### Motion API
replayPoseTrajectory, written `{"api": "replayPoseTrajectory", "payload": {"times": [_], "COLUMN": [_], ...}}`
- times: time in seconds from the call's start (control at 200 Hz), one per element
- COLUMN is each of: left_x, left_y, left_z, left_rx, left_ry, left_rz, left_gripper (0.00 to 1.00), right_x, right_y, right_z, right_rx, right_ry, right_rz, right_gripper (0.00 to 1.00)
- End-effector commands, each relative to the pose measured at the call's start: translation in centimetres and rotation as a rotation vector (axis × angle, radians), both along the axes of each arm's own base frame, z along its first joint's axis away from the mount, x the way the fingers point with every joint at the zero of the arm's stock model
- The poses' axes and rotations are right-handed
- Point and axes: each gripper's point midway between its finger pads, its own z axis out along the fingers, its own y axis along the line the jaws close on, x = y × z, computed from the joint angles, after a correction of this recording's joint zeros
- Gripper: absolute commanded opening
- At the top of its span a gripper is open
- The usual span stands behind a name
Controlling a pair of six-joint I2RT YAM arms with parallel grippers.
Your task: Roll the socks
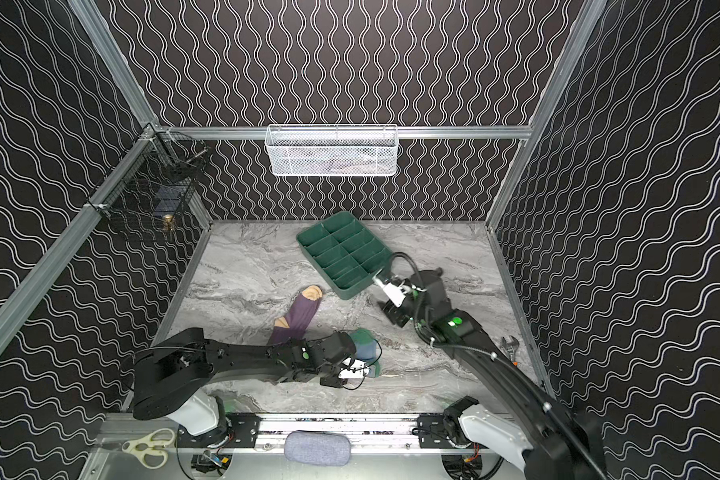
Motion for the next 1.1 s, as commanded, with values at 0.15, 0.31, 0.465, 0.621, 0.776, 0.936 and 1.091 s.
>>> {"api": "replayPoseTrajectory", "payload": {"times": [0.15, 0.31, 0.465, 0.621, 0.776, 0.936, 1.091], "left_x": [-1.6, 0.0, 1.1, 2.0, 2.6, 2.6, 2.6], "left_y": [4.8, 5.6, 5.6, 5.3, 5.2, 5.2, 5.3], "left_z": [-2.1, -3.1, -4.1, -4.4, -5.0, -5.1, -5.3], "left_rx": [0.200, 0.236, 0.269, 0.268, 0.276, 0.279, 0.281], "left_ry": [0.414, 0.534, 0.576, 0.577, 0.580, 0.597, 0.600], "left_rz": [0.121, 0.222, 0.277, 0.306, 0.328, 0.324, 0.317], "left_gripper": [0.00, 0.00, 0.00, 0.00, 0.00, 0.00, 0.00], "right_x": [-3.5, -7.1, -9.5, -11.3, -13.3, -15.0, -13.4], "right_y": [-4.7, -2.2, 0.2, 3.0, 4.7, 7.5, 9.0], "right_z": [9.1, 5.2, 2.8, -3.5, -10.7, -14.5, -16.1], "right_rx": [0.111, -0.010, -0.116, -0.405, -0.704, -0.730, -0.744], "right_ry": [-0.415, -0.366, -0.363, -0.258, -0.169, -0.146, -0.253], "right_rz": [-0.128, 0.124, 0.286, 0.408, 0.465, 0.533, 0.530], "right_gripper": [0.62, 0.61, 0.61, 0.61, 0.60, 0.61, 0.61]}}
